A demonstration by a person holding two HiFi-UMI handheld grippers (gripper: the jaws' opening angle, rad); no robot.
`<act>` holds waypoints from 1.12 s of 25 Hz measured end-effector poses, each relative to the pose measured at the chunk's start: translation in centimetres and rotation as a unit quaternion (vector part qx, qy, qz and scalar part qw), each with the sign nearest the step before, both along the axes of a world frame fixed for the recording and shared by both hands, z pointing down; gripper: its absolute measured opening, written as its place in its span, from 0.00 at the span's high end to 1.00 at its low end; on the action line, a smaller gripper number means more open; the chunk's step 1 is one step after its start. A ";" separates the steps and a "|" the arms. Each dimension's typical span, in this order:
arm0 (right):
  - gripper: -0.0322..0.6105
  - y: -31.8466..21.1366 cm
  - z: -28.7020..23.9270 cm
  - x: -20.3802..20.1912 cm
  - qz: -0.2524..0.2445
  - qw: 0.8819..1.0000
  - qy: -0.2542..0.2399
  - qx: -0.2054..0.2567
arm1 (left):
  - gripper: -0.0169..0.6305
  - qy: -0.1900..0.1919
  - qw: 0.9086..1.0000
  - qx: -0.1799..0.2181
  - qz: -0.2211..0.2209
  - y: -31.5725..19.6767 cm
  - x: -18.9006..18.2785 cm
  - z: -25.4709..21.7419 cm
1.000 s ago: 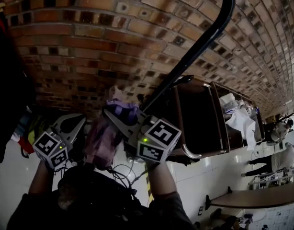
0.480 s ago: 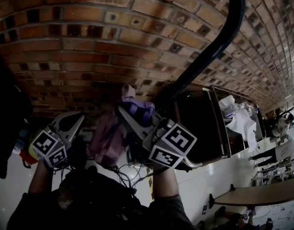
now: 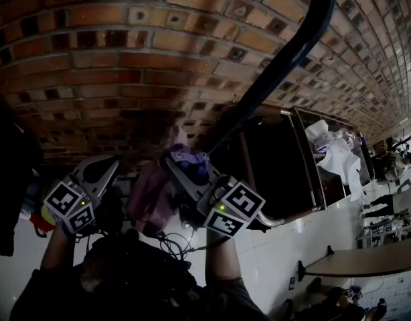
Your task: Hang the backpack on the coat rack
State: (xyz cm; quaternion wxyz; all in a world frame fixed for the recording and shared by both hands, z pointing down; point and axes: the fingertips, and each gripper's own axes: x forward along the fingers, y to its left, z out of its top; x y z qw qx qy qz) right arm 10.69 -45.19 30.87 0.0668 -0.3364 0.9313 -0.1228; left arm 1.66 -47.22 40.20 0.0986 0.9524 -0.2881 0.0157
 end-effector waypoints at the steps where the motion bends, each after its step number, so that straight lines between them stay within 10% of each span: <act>1: 0.93 0.2 0.3 0.3 0.002 1.000 -0.006 -0.004 | 0.91 -0.001 1.000 0.000 -0.001 0.3 0.0 0.0; 28: 0.81 5.6 9.5 5.6 0.118 0.992 0.026 -0.040 | 0.91 -0.019 0.999 -0.018 -0.030 9.9 -0.4 1.7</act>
